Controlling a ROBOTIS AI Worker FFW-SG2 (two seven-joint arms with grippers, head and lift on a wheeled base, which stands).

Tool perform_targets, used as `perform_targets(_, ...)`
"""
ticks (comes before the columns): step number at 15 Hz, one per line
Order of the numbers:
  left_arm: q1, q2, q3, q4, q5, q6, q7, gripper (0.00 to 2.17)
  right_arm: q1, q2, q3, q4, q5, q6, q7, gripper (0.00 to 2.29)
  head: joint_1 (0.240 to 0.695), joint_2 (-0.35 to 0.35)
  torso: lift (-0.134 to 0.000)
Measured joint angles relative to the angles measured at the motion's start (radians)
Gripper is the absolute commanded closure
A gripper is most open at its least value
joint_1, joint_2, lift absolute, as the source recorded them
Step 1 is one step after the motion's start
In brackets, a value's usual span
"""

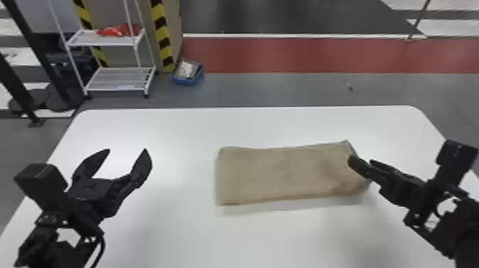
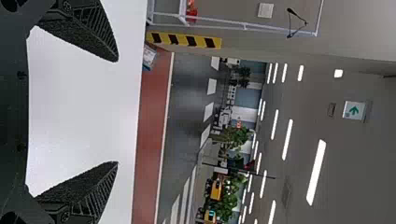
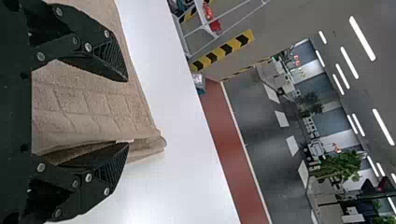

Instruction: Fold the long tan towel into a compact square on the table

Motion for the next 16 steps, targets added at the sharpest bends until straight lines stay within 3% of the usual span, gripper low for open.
perform_targets(4,-0.006,0.002,-0.004,0.004,-0.001,0.002,0.000,0.10,-0.061,-0.073,-0.017,0.031,0.063,0.132,0.043,0.12,0.695,-0.052,-0.125)
perform_targets(8,-0.007,0.003,-0.004,0.004,-0.001,0.003,0.000,0.10,-0.126,-0.083,0.010,0.136,0.153,0.142,0.065,0.24,0.695,-0.060,-0.125)
perform_targets(10,-0.006,0.003,-0.004,0.001,-0.001,0.004,0.000,0.10,-0.143,-0.083,0.026,0.172,0.181,0.138,0.071,0.52,0.695,-0.057,-0.125)
perform_targets(14,-0.003,0.003,-0.004,-0.004,-0.001,0.008,0.001,0.10,-0.142,-0.080,0.025,0.188,0.176,0.128,0.109,1.40,0.695,-0.046,-0.125)
perform_targets(16,-0.004,0.003,-0.004,-0.004,-0.002,0.010,0.001,0.10,-0.133,-0.076,0.020,0.179,0.171,0.124,0.109,1.51,0.695,-0.046,-0.125)
